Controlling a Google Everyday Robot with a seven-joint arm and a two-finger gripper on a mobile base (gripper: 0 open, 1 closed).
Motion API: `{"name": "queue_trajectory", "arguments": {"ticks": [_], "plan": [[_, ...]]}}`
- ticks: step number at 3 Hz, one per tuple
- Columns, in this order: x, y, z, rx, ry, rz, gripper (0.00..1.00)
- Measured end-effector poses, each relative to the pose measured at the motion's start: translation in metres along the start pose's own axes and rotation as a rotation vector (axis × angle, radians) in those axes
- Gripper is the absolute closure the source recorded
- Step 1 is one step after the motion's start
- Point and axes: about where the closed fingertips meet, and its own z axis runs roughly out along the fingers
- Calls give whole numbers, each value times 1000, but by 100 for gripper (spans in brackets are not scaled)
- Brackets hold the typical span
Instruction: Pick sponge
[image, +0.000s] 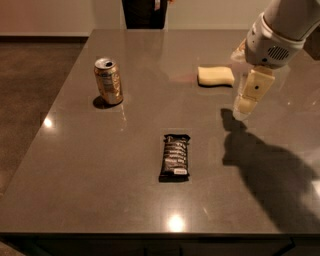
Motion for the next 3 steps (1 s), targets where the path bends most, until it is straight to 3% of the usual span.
{"name": "queue_trajectory", "arguments": {"ticks": [1, 3], "plan": [[-11, -51, 37, 3, 0, 29, 0], [0, -132, 100, -1, -19, 171, 0]]}}
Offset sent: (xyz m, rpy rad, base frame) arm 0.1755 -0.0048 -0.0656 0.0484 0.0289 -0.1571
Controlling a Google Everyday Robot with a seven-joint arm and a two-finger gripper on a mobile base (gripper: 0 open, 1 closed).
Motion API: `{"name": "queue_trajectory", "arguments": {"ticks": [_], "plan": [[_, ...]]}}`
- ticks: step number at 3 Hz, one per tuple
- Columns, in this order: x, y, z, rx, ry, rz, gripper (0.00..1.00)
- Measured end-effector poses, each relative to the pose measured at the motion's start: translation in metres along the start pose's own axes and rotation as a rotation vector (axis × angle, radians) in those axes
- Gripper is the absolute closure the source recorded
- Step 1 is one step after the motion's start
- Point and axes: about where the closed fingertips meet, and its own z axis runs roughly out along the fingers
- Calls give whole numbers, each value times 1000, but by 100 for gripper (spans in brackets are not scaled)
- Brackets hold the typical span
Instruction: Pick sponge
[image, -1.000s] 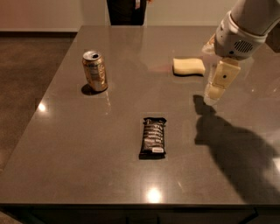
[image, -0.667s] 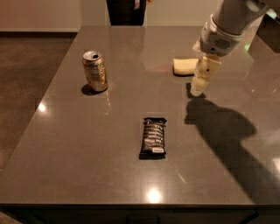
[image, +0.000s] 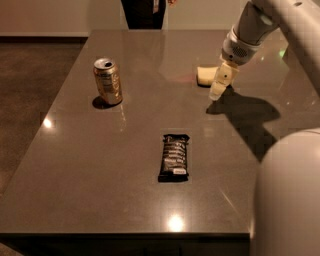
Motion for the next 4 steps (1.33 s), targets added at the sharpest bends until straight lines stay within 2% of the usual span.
{"name": "queue_trajectory", "arguments": {"ticks": [1, 2, 3, 4], "plan": [[7, -25, 23, -13, -19, 82, 0], [5, -36, 28, -13, -52, 132, 0], [1, -45, 30, -10, -63, 162, 16], [1, -50, 34, -8, -58, 180, 40]]}}
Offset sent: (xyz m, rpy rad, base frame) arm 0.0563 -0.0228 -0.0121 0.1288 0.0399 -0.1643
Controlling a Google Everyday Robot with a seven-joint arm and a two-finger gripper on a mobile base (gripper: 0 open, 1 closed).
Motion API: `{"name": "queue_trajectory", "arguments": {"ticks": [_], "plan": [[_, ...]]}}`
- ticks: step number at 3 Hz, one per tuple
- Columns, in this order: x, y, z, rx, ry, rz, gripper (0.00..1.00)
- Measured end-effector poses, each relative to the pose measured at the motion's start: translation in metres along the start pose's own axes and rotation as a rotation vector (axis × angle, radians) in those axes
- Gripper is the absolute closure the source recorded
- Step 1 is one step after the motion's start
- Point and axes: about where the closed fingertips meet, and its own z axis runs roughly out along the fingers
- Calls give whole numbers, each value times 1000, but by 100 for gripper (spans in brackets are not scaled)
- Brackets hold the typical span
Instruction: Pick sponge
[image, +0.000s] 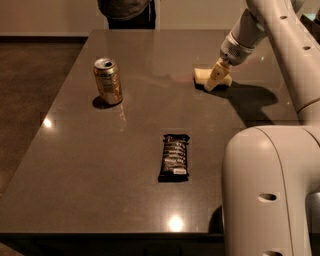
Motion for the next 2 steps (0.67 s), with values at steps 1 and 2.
{"name": "queue_trajectory", "arguments": {"ticks": [1, 2], "plan": [[-9, 1, -21, 9, -34, -1, 71], [-21, 13, -47, 0, -69, -24, 94]]}}
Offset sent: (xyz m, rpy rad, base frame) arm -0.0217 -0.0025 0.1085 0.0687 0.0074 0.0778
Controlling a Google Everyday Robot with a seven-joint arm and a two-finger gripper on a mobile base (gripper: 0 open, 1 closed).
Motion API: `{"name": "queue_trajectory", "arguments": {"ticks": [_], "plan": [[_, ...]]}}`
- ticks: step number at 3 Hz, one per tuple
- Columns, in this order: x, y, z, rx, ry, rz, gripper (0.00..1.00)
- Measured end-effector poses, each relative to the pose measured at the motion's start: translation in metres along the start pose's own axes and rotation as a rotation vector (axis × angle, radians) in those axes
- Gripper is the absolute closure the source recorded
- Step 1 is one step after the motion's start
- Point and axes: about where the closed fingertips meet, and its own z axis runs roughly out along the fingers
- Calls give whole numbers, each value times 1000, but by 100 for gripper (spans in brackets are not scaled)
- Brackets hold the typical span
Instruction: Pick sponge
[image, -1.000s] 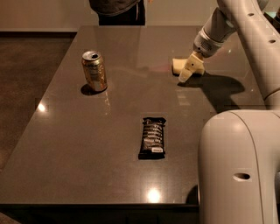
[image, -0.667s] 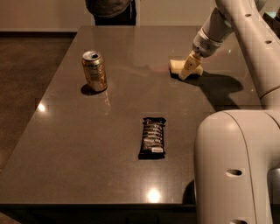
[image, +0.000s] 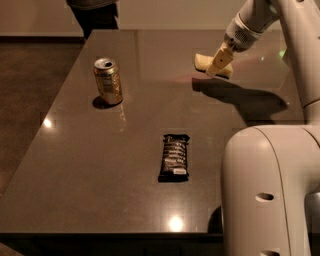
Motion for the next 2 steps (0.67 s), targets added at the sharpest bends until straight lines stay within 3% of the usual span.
{"name": "queue_trajectory", "arguments": {"ticks": [1, 2], "plan": [[-27, 12, -41, 30, -62, -46, 100], [-51, 25, -71, 47, -115, -91, 100]]}}
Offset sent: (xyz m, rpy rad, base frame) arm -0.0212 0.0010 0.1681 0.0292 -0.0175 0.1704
